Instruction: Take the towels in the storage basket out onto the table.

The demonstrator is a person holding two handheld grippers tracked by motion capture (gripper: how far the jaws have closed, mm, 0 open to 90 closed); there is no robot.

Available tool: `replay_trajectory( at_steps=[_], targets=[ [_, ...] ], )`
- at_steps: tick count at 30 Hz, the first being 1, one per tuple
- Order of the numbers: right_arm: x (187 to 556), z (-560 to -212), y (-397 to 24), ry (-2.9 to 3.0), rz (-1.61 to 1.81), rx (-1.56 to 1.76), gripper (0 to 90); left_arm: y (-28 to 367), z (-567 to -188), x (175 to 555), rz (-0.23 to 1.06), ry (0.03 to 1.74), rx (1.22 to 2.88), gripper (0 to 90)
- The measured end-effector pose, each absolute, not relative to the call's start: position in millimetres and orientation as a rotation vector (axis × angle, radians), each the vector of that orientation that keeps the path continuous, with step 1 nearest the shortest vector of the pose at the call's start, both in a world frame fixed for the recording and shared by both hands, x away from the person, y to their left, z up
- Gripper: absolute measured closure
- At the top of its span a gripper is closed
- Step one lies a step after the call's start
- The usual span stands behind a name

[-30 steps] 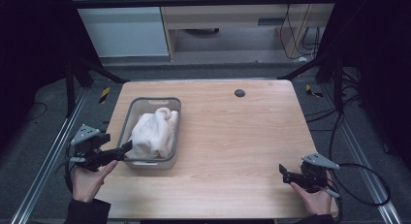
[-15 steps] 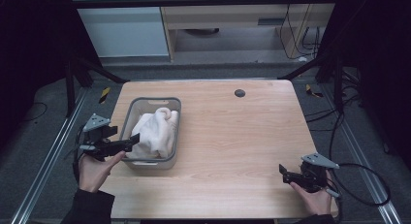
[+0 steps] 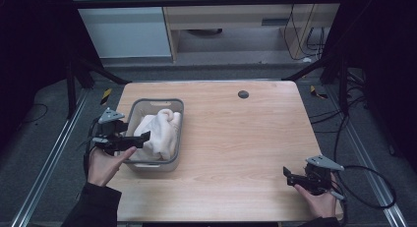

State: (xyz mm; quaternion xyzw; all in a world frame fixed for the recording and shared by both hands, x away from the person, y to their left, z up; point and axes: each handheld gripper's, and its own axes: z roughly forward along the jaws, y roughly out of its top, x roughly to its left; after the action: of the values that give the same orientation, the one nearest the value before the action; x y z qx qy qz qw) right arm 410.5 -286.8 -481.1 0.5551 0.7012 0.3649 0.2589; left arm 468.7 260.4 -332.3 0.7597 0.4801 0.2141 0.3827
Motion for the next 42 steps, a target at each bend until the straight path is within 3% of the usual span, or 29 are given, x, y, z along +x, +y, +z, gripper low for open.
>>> replay_trajectory(
  at_steps=[42],
  targets=[
    [414,-485,-287,1.939,0.972,1.51,5.5,209,-369,510,0.498,1.239,2.131,12.9]
  ],
)
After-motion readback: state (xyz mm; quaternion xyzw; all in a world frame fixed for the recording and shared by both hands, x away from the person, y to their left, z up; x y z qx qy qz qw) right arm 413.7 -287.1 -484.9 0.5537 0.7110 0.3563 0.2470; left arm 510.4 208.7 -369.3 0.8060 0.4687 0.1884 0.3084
